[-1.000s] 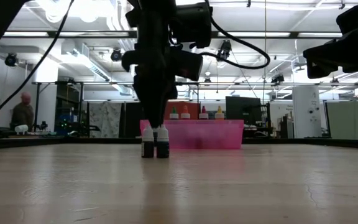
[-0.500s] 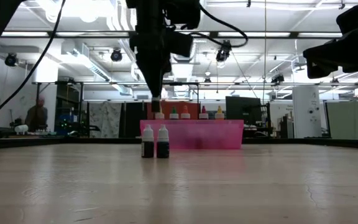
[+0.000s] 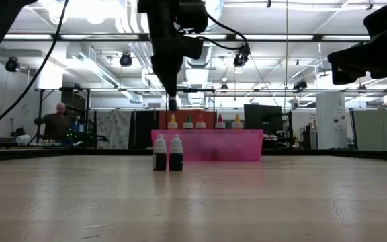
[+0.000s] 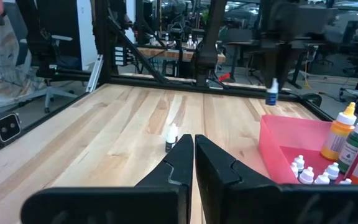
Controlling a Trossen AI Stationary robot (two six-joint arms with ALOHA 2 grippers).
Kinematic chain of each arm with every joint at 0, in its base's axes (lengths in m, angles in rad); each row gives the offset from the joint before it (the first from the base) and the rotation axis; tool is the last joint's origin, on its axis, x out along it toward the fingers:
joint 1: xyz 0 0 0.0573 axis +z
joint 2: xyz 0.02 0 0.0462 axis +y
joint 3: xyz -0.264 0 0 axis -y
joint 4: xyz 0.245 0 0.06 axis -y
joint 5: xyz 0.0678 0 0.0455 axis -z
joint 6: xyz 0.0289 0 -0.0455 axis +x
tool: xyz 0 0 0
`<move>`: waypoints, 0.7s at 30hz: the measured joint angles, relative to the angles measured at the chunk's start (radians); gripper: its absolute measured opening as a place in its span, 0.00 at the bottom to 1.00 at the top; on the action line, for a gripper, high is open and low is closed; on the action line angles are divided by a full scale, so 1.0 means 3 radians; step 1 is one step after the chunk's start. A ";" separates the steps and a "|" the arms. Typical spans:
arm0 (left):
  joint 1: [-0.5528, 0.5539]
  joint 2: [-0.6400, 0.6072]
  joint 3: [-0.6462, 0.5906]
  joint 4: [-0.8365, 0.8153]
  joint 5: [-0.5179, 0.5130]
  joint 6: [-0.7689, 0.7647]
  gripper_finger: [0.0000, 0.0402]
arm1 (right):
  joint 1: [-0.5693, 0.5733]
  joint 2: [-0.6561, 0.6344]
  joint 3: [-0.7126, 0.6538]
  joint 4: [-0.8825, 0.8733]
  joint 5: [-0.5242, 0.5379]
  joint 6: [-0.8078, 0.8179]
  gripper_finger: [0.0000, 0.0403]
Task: Pick & Place food coloring
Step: Put the small blue food coloring bottle into the pink bin
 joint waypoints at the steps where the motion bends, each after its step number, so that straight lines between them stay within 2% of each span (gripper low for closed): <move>1: 0.0032 0.0000 0.0000 0.0024 0.0002 -0.0032 0.08 | 0.0000 0.0000 0.0001 0.0001 0.0000 0.0000 0.02; 6: 0.0193 0.0001 0.0000 0.0078 0.0001 -0.0454 0.08 | 0.0000 0.0000 0.0001 0.0001 0.0001 0.0000 0.02; 13: 0.0367 0.0022 0.0018 0.0307 0.0004 -0.1362 0.08 | 0.0000 0.0000 0.0001 0.0001 0.0001 0.0000 0.02; 21: 0.0426 0.0192 0.0198 0.0302 0.0066 -0.1797 0.08 | -0.0002 -0.0001 0.0001 0.0001 0.0001 0.0000 0.02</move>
